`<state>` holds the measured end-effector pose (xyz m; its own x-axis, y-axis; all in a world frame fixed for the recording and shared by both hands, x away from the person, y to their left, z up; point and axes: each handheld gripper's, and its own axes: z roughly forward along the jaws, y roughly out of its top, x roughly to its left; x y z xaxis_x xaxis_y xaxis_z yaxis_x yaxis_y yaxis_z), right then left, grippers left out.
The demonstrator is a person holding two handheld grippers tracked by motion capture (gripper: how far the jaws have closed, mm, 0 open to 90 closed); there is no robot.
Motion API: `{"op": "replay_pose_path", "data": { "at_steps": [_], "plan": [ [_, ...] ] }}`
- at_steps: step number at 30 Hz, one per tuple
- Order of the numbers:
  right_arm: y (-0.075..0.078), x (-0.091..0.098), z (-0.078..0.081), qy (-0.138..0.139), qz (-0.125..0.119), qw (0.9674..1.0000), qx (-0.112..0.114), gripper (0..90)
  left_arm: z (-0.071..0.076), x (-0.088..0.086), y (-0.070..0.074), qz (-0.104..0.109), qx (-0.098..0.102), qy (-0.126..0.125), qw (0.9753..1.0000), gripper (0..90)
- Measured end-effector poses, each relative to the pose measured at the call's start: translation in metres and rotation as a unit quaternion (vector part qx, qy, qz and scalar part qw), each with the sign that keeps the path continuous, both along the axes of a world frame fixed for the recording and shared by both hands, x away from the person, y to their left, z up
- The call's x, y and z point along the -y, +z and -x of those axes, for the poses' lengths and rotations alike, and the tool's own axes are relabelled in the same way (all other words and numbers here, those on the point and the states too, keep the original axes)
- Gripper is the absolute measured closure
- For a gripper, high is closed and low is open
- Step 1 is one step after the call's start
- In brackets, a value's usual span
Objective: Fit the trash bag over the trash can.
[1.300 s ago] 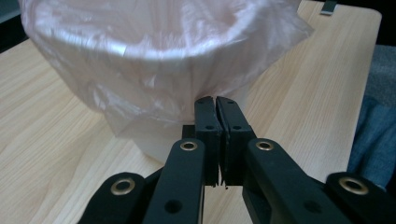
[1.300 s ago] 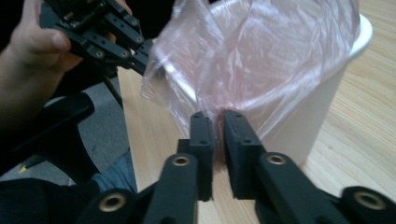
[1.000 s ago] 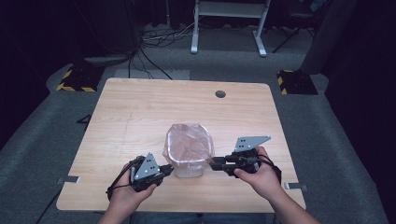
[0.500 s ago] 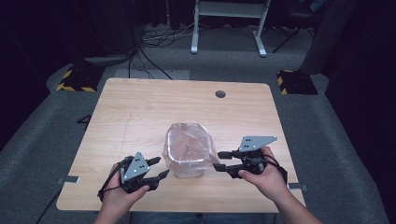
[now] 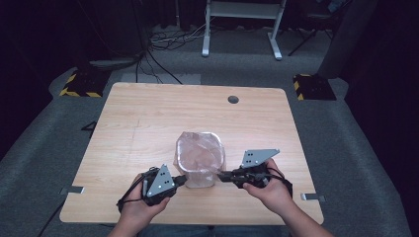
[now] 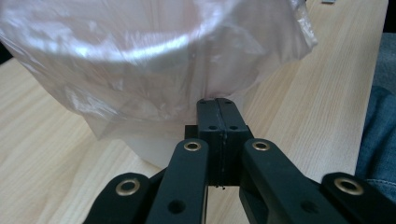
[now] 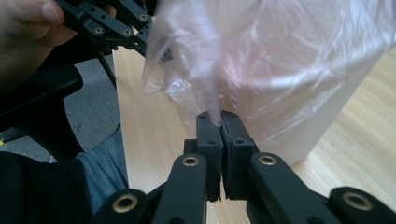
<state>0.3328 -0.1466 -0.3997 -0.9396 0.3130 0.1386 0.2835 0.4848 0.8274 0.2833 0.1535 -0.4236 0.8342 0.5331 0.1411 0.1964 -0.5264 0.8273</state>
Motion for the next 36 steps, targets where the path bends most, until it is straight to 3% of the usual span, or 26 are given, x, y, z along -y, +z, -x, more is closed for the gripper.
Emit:
{"op": "replay_pose_path", "data": {
  "at_steps": [4, 7, 8, 9, 11, 12, 15, 17, 22, 23, 24, 27, 29, 33, 36],
  "plan": [
    [-0.008, -0.001, -0.003, -0.003, 0.001, 1.0, -0.009, 87.0, -0.006, 0.001, -0.008, -0.007, -0.016, 0.001, 0.9999, 90.0],
    [-0.014, -0.003, -0.004, -0.001, 0.011, 0.9997, -0.022, 81.2, -0.009, -0.001, -0.013, -0.011, -0.025, 0.011, 0.9996, 90.0],
    [-0.015, -0.003, -0.004, -0.001, 0.01, 0.9996, -0.027, 78.3, -0.01, -0.002, -0.015, -0.011, -0.028, 0.014, 0.9994, 90.0],
    [-0.016, -0.002, -0.004, -0.001, 0.009, 0.9993, -0.035, 65.9, -0.011, -0.003, -0.016, -0.013, -0.031, 0.018, 0.9993, 90.0],
    [-0.012, 0.0, -0.002, -0.006, 0.005, 0.9993, -0.038, 54.7, -0.012, -0.008, -0.021, -0.021, -0.053, 0.029, 0.9979, 89.8],
    [-0.009, 0.002, -0.001, -0.003, 0.007, 0.9991, -0.043, 51.9, -0.012, -0.008, -0.021, -0.021, -0.053, 0.029, 0.9979, 89.0],
    [0.0, 0.006, 0.003, 0.002, 0.001, 0.999, -0.044, 50.0, -0.012, -0.015, -0.027, -0.022, -0.067, 0.036, 0.9969, 85.0],
    [0.016, 0.015, 0.008, -0.004, -0.011, 0.9996, -0.026, 48.4, -0.01, -0.019, -0.027, -0.014, -0.069, 0.041, 0.9966, 82.8],
    [0.035, 0.027, 0.005, -0.027, -0.026, 0.9993, 0.004, 48.7, 0.003, -0.02, -0.012, 0.006, -0.046, 0.044, 0.9979, 72.5],
    [0.042, 0.03, -0.002, -0.045, -0.031, 0.9984, 0.015, 48.6, 0.01, -0.016, -0.004, 0.016, -0.03, 0.046, 0.9984, 64.0],
    [0.046, 0.031, -0.006, -0.053, -0.032, 0.9979, 0.02, 48.2, 0.01, -0.016, -0.004, 0.016, -0.03, 0.046, 0.9984, 57.7],
    [0.052, 0.028, -0.021, -0.075, -0.036, 0.9959, 0.035, 45.5, 0.019, -0.007, 0.005, 0.022, -0.006, 0.047, 0.9986, 49.7],
    [0.055, 0.023, -0.033, -0.086, -0.033, 0.9948, 0.044, 44.0, 0.024, 0.002, 0.011, 0.024, 0.013, 0.039, 0.9989, 46.1],
    [0.057, 0.011, -0.048, -0.087, -0.034, 0.9948, 0.043, 42.5, 0.028, 0.008, 0.013, 0.022, 0.024, 0.028, 0.9991, 43.6],
    [0.058, -0.012, -0.063, -0.073, -0.031, 0.9953, 0.055, 41.2, 0.03, 0.014, 0.013, 0.024, 0.026, 0.022, 0.9991, 39.4]
  ]
}}
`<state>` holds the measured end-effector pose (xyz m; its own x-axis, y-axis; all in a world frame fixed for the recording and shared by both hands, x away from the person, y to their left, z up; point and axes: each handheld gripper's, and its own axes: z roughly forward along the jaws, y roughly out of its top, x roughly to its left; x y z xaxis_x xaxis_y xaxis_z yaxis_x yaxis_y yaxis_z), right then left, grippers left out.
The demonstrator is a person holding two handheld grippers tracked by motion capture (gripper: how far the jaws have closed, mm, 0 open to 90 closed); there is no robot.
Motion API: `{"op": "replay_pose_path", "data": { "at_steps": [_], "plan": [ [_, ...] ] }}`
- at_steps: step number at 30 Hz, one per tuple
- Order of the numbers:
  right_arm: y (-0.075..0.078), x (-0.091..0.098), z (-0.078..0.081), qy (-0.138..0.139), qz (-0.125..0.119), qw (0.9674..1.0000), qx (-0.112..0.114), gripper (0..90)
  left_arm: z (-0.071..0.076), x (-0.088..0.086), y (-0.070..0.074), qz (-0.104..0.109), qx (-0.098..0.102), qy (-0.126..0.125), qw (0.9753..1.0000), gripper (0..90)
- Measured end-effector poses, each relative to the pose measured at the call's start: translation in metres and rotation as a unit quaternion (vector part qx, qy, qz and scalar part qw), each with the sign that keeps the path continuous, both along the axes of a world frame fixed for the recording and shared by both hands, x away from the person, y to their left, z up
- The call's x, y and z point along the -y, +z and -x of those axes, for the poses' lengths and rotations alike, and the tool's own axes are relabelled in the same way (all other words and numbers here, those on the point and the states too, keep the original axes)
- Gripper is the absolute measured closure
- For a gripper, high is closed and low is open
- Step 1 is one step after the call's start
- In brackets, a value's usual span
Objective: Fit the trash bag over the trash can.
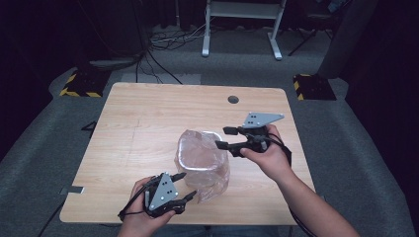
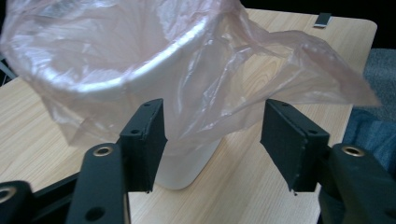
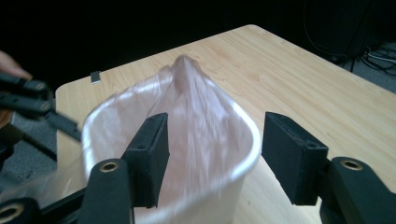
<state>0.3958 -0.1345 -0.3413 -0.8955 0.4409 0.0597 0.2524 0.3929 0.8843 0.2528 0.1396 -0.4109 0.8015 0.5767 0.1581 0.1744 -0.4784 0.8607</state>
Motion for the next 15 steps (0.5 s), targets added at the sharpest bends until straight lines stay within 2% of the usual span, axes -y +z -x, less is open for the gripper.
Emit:
{"op": "replay_pose_path", "data": {
  "at_steps": [2, 4, 5, 6, 7, 8, 10, 11, 13, 15],
  "plan": [
    [-0.001, -0.006, -0.003, 0.003, 0.003, 1.0, -0.002, 40.7, -0.002, 0.004, -0.003, -0.006, -0.002, -0.005, 1.0, 39.1],
    [-0.005, -0.022, -0.014, 0.016, 0.014, 0.9998, -0.003, 41.0, -0.002, 0.008, -0.006, -0.012, -0.003, -0.013, 0.9998, 37.9],
    [-0.006, -0.026, -0.017, 0.02, 0.019, 0.9996, -0.001, 43.4, 0.0, 0.014, -0.01, -0.016, -0.003, -0.024, 0.9996, 37.4],
    [-0.008, -0.03, -0.02, 0.025, 0.024, 0.9994, 0.0, 46.6, 0.0, 0.014, -0.01, -0.016, -0.003, -0.024, 0.9996, 36.9],
    [-0.008, -0.03, -0.02, 0.025, 0.024, 0.9994, 0.0, 46.6, 0.001, 0.017, -0.012, -0.02, -0.004, -0.032, 0.9993, 36.9],
    [-0.01, -0.034, -0.026, 0.029, 0.024, 0.9992, -0.012, 60.6, 0.003, 0.019, -0.013, -0.024, -0.003, -0.038, 0.999, 35.7],
    [-0.01, -0.035, -0.031, 0.037, 0.021, 0.9987, -0.027, 75.2, 0.004, 0.025, -0.017, -0.027, -0.002, -0.044, 0.9986, 34.8],
    [-0.01, -0.035, -0.031, 0.037, 0.021, 0.9987, -0.027, 75.2, 0.004, 0.025, -0.017, -0.027, -0.002, -0.044, 0.9986, 34.1],
    [-0.011, -0.032, -0.039, 0.027, 0.015, 0.9989, -0.036, 83.2, 0.0, 0.028, -0.021, -0.035, -0.009, -0.039, 0.9986, 34.0],
    [-0.014, -0.027, -0.045, 0.015, 0.012, 0.999, -0.042, 84.7, -0.002, 0.028, -0.023, -0.035, -0.011, -0.035, 0.9987, 35.2]
  ]
}}
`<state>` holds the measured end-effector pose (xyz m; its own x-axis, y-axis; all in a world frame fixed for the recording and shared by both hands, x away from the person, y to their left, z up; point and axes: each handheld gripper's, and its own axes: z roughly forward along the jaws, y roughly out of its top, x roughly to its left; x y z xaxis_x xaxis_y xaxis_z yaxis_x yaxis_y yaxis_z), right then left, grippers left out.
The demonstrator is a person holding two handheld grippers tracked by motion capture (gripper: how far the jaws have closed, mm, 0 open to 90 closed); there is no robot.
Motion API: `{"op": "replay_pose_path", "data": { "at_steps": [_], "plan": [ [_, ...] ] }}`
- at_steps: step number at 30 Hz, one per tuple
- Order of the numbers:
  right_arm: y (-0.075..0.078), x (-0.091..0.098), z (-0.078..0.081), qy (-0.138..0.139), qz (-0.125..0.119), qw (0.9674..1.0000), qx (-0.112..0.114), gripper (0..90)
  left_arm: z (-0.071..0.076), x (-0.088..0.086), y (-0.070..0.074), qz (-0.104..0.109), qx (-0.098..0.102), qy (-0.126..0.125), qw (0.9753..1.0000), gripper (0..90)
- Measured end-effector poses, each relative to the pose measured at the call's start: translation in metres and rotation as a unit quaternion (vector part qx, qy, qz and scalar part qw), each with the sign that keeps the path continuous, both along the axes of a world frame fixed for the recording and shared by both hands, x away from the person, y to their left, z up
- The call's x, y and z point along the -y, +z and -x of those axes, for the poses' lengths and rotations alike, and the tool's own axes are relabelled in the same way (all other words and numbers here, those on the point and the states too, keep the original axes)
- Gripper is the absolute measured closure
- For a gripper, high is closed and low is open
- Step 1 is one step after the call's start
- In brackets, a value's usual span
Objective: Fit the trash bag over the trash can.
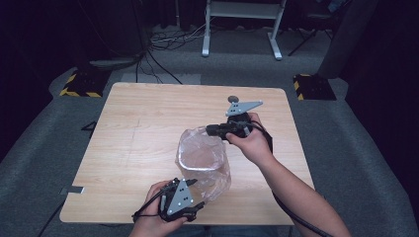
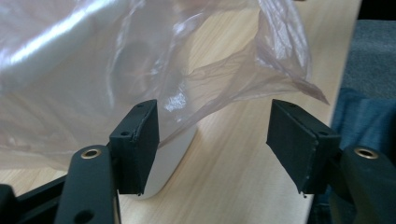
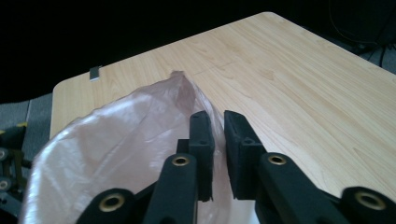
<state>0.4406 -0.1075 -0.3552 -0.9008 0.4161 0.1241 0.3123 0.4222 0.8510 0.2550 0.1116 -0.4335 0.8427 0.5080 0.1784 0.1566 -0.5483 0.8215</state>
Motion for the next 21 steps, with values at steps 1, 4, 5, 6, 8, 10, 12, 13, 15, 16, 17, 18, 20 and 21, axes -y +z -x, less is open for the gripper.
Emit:
{"op": "replay_pose_path", "data": {
  "at_steps": [1, 4, 5, 6, 8, 10, 12, 13, 15, 16, 17, 18, 20, 21],
  "plan": [
    [-0.002, 0.003, -0.003, -0.007, 0.0, 1.0, -0.004, 84.7, -0.003, 0.0, -0.002, 0.002, -0.004, 0.007, 1.0, 35.3],
    [-0.01, 0.012, -0.011, -0.026, -0.011, 0.9994, -0.018, 83.2, -0.011, -0.005, -0.004, 0.003, -0.011, 0.027, 0.9996, 36.7],
    [-0.012, 0.015, -0.013, -0.03, -0.021, 0.999, -0.025, 82.7, -0.014, -0.008, -0.005, 0.001, -0.013, 0.042, 0.999, 36.8],
    [-0.013, 0.018, -0.015, -0.035, -0.028, 0.9985, -0.031, 81.8, -0.014, -0.008, -0.005, 0.001, -0.013, 0.042, 0.999, 36.9],
    [-0.015, 0.023, -0.018, -0.044, -0.039, 0.9974, -0.04, 80.8, -0.018, -0.011, -0.006, 0.003, -0.016, 0.052, 0.9985, 37.8],
    [-0.016, 0.026, -0.019, -0.051, -0.047, 0.9964, -0.05, 80.8, -0.023, -0.013, -0.008, 0.001, -0.017, 0.067, 0.9976, 37.9],
    [-0.016, 0.027, -0.019, -0.055, -0.049, 0.9958, -0.055, 81.5, -0.025, -0.014, -0.009, -0.002, -0.018, 0.074, 0.9971, 37.9],
    [-0.015, 0.03, -0.018, -0.057, -0.051, 0.9949, -0.065, 83.6, -0.029, -0.016, -0.01, -0.002, -0.019, 0.084, 0.9962, 37.7],
    [-0.014, 0.032, -0.016, -0.055, -0.051, 0.994, -0.08, 85.6, -0.03, -0.018, -0.01, -0.004, -0.019, 0.09, 0.9958, 37.8],
    [-0.014, 0.032, -0.016, -0.055, -0.051, 0.994, -0.08, 85.6, -0.032, -0.019, -0.01, -0.003, -0.019, 0.095, 0.9953, 37.8],
    [-0.014, 0.032, -0.016, -0.057, -0.047, 0.9934, -0.088, 84.7, -0.034, -0.02, -0.01, -0.006, -0.019, 0.098, 0.9949, 37.9],
    [-0.015, 0.033, -0.015, -0.058, -0.043, 0.992, -0.103, 84.2, -0.035, -0.021, -0.01, -0.006, -0.023, 0.104, 0.9943, 38.2],
    [-0.016, 0.04, -0.013, -0.061, -0.059, 0.9844, -0.154, 83.9, -0.038, -0.025, -0.011, -0.01, -0.018, 0.119, 0.9926, 38.4],
    [-0.016, 0.04, -0.013, -0.061, -0.059, 0.9844, -0.154, 83.9, -0.04, -0.027, -0.011, -0.013, -0.012, 0.126, 0.9918, 38.4]
  ]
}}
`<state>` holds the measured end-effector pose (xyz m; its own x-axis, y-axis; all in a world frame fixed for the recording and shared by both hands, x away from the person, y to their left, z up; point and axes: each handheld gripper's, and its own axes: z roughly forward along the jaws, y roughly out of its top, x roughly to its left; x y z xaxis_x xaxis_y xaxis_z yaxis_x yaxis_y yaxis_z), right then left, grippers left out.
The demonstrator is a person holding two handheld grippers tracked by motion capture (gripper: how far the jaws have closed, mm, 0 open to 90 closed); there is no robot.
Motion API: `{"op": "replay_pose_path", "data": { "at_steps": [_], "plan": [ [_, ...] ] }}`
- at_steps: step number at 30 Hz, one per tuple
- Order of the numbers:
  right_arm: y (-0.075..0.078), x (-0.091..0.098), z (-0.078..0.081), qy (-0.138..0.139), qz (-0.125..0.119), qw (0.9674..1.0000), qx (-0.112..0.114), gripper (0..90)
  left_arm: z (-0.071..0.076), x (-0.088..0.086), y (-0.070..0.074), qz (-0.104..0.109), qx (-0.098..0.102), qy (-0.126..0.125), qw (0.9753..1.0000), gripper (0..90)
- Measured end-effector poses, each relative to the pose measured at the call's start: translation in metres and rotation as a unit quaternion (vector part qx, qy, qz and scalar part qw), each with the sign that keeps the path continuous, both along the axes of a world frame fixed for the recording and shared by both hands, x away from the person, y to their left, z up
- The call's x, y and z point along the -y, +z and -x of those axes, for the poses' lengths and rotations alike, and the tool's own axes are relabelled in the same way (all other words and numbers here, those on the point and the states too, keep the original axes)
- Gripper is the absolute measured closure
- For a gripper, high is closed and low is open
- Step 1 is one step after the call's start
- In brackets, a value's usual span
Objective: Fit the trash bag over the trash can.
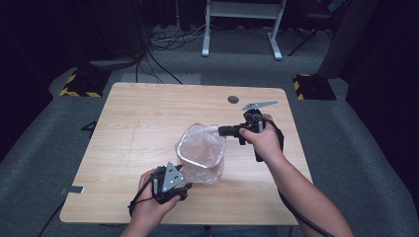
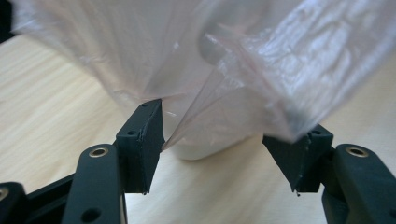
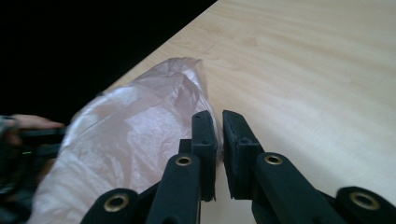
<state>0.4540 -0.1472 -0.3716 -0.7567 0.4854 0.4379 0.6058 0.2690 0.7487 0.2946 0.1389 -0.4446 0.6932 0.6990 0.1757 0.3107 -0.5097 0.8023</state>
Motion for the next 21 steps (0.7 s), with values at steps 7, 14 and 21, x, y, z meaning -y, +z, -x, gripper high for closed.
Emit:
{"op": "replay_pose_path", "data": {
  "at_steps": [7, 14, 21],
  "plan": [
    [0.003, -0.001, 0.032, 0.019, 0.037, 0.999, -0.02, 54.8, -0.018, -0.01, 0.001, -0.014, 0.015, 0.034, 0.9992, 37.2],
    [0.009, 0.003, 0.053, 0.028, 0.07, 0.997, -0.015, 48.4, -0.031, -0.016, 0.006, 0.001, 0.031, 0.064, 0.9975, 37.3],
    [0.025, 0.011, 0.067, 0.01, 0.054, 0.9978, 0.039, 31.7, -0.03, -0.019, 0.01, 0.02, 0.03, 0.066, 0.9972, 35.7]
  ]
}}
